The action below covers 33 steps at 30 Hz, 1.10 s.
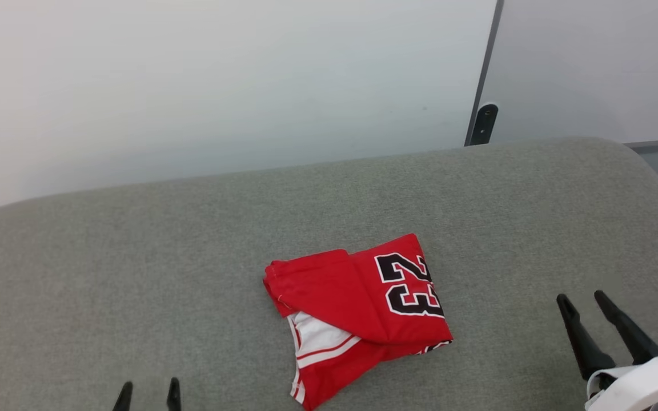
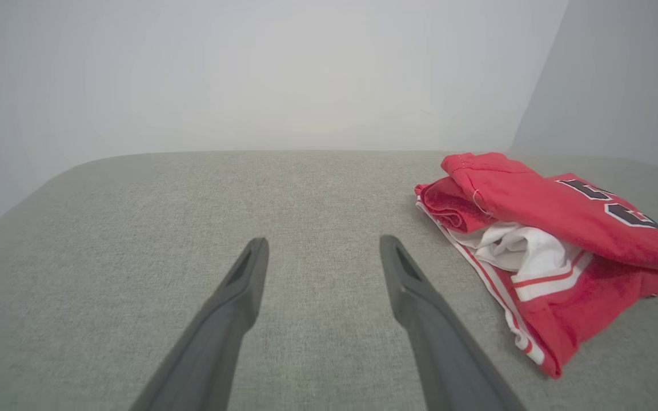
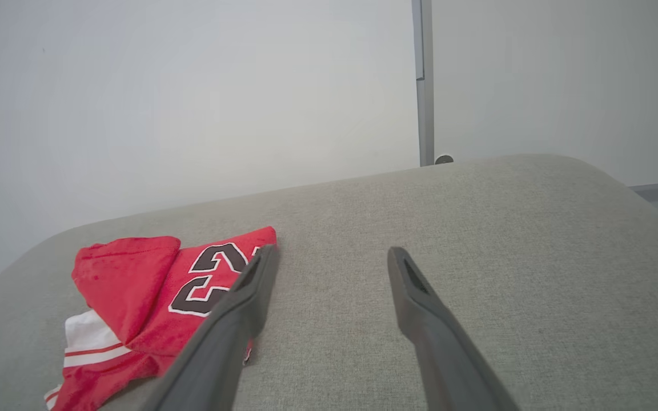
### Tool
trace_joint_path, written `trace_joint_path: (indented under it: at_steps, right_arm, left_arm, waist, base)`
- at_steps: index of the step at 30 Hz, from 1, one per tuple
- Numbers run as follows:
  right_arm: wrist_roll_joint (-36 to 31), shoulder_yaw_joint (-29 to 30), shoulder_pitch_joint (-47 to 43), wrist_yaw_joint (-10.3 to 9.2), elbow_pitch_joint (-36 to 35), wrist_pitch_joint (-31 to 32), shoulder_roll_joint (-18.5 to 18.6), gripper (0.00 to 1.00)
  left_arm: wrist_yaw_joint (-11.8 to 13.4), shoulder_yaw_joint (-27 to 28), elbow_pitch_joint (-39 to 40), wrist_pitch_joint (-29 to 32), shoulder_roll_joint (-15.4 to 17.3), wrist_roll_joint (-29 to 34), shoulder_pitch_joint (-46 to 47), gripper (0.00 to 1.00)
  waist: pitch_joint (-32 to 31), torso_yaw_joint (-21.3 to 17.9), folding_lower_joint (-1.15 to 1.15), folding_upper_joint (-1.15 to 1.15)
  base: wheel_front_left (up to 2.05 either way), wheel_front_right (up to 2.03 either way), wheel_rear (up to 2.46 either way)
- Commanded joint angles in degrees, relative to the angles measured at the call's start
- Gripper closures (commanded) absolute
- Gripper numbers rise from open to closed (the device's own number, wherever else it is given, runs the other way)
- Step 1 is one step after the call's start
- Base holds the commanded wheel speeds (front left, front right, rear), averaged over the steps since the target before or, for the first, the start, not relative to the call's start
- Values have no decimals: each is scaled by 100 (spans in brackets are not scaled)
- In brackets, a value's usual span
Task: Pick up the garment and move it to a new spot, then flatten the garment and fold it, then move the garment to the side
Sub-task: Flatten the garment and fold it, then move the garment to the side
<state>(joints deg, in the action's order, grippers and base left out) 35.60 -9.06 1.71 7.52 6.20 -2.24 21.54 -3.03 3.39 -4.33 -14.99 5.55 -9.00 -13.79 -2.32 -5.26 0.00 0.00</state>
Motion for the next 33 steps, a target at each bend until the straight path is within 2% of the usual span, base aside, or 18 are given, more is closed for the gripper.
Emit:
trace_joint_path:
  at_steps: [1,11,33]
  right_arm:
    - [-61,53,-126,-7,-94,18,-59,0]
    - [-226,334,-610,-7,-427,193,-303,0]
    - [-268,394,-623,-7,-538,371,-419,0]
  left_arm:
    - [56,21,132,-19,-7,-1,-164,0]
    - [227,-14,842,183,-24,40,-690,0]
    - [313,-150,907,264,3,-56,-653,0]
  waist:
    - [7,29,0,0]
    - [-13,86,0,0]
    - [13,84,0,0]
  base:
    - [0,0,0]
    - [0,0,0]
    - [0,0,0]
